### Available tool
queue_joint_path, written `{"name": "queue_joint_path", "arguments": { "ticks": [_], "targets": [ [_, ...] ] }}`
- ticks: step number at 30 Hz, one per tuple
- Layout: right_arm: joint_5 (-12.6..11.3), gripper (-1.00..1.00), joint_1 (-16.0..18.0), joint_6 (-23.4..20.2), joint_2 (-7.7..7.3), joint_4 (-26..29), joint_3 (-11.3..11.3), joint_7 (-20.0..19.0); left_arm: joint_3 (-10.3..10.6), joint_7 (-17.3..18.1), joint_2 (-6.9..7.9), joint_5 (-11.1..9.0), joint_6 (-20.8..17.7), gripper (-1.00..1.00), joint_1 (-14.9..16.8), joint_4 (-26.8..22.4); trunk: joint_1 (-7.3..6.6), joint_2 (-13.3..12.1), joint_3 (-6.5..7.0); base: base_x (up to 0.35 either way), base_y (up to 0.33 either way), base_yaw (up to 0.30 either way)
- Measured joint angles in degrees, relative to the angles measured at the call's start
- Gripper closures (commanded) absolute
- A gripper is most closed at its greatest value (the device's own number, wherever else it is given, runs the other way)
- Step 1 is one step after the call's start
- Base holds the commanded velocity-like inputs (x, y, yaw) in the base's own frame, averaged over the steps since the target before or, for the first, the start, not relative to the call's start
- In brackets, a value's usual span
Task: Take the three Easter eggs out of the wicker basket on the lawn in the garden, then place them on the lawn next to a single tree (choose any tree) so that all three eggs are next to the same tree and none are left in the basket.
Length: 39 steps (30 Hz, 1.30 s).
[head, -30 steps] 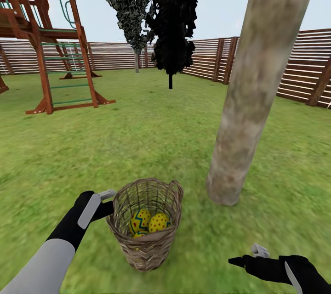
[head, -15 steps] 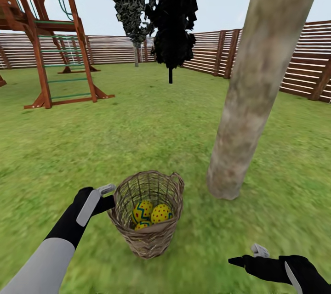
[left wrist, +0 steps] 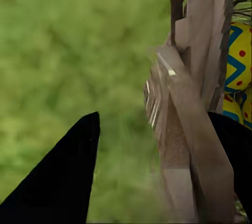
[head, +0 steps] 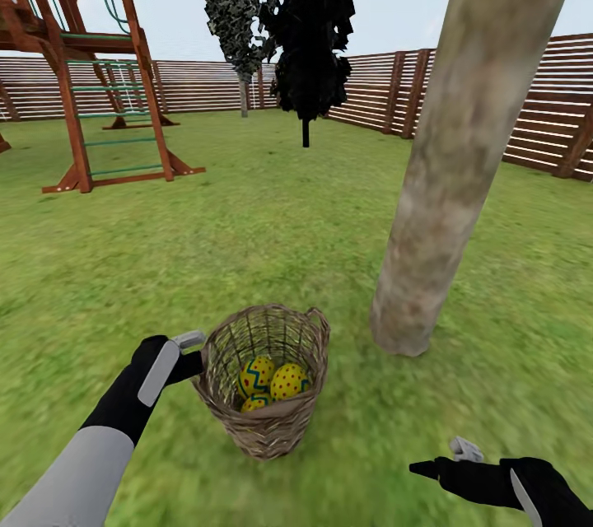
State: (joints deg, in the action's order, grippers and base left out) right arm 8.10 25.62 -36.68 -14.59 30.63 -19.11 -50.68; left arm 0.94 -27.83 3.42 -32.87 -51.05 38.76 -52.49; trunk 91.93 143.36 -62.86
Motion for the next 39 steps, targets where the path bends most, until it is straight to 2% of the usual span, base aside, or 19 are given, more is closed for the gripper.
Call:
{"name": "queue_joint_path", "arguments": {
  "ticks": [1, 2, 3, 29, 39],
  "targets": [
    [0.0, -1.0, 0.0, 0.0, -0.02, 0.0, 0.0, 0.0, 0.02, 0.05, -0.04, -2.04, 0.57, -1.0, -0.02, 2.37, 0.0, 0.0, 0.0, 0.0, 0.0, 0.0],
    [-0.01, -1.0, 0.0, 0.0, -0.01, 0.0, 0.0, 0.0, 0.02, 0.07, -0.02, -1.11, 0.25, -1.0, -0.01, 2.87, 0.0, 0.0, 0.0, 0.0, 0.0, 0.0],
    [0.0, -1.0, 0.0, -0.01, 0.0, 0.0, 0.0, 0.0, 0.03, 0.05, -0.03, -1.6, 0.38, -1.0, -0.05, 2.82, 0.0, 0.0, 0.0, 0.0, 0.0, 0.0],
    [-0.2, -1.0, 0.0, 0.09, -0.05, -0.02, 0.0, 0.08, -0.06, -0.02, 0.67, -1.86, 0.16, -1.0, -0.03, 2.97, 0.0, 0.0, 0.0, 0.0, 0.0, 0.0],
    [-0.18, -1.0, 0.0, 0.08, -0.05, -0.02, 0.0, 0.08, -0.06, -0.04, 0.59, -1.54, 0.01, -1.0, -0.05, 3.01, -0.25, -0.14, 2.2, 0.0, 0.0, 0.0]
  ]
}}
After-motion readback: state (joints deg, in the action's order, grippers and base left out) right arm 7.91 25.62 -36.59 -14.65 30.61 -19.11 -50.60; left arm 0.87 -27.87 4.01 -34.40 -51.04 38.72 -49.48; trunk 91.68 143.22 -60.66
